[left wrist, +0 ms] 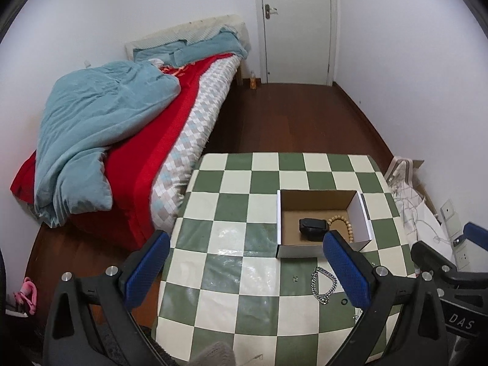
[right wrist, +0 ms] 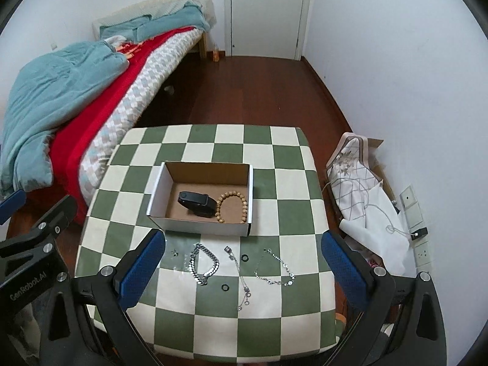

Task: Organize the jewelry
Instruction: 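Lift both grippers up and away from the box, then grasp the thick silver chain bracelet with the left gripper while the right gripper grasps a thin silver chain, then carry both silver chains over the white box, then lower the chains into the box and open both grippers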

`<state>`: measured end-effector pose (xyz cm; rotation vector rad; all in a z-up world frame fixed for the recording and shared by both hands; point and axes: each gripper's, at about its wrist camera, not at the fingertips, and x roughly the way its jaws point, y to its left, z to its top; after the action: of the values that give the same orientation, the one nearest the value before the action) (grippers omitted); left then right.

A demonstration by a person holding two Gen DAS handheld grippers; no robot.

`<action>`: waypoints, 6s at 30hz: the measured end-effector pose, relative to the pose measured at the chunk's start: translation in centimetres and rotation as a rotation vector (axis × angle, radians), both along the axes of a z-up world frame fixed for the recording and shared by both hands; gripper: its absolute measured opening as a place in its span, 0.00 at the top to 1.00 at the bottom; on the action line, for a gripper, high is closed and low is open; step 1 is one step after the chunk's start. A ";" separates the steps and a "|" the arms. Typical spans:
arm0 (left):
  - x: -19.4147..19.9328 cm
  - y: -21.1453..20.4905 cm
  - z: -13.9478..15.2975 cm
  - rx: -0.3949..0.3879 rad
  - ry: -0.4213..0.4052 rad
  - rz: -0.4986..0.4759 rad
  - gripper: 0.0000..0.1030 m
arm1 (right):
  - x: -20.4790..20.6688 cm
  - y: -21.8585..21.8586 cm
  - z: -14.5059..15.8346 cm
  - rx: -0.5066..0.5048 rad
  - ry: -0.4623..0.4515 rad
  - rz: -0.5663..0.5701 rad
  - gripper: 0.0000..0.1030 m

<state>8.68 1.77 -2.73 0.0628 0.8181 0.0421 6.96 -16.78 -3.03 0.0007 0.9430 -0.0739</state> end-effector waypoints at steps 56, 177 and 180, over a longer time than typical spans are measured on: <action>4.3 -3.6 -22.5 0.034 0.376 -0.117 0.95 | 5.5 -3.4 -21.5 0.181 0.202 0.019 0.48; 21.0 -5.6 -14.2 -0.222 0.385 -0.237 0.82 | 20.2 -4.8 -12.3 0.283 0.143 0.023 0.87; 20.9 -5.0 -13.1 -0.204 0.331 -0.203 0.31 | 20.2 -5.4 -13.4 0.275 0.183 0.004 0.54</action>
<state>29.56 -3.19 -15.87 -0.0413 1.1388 -0.2491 27.13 -22.13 -16.40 0.2502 1.1302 0.0611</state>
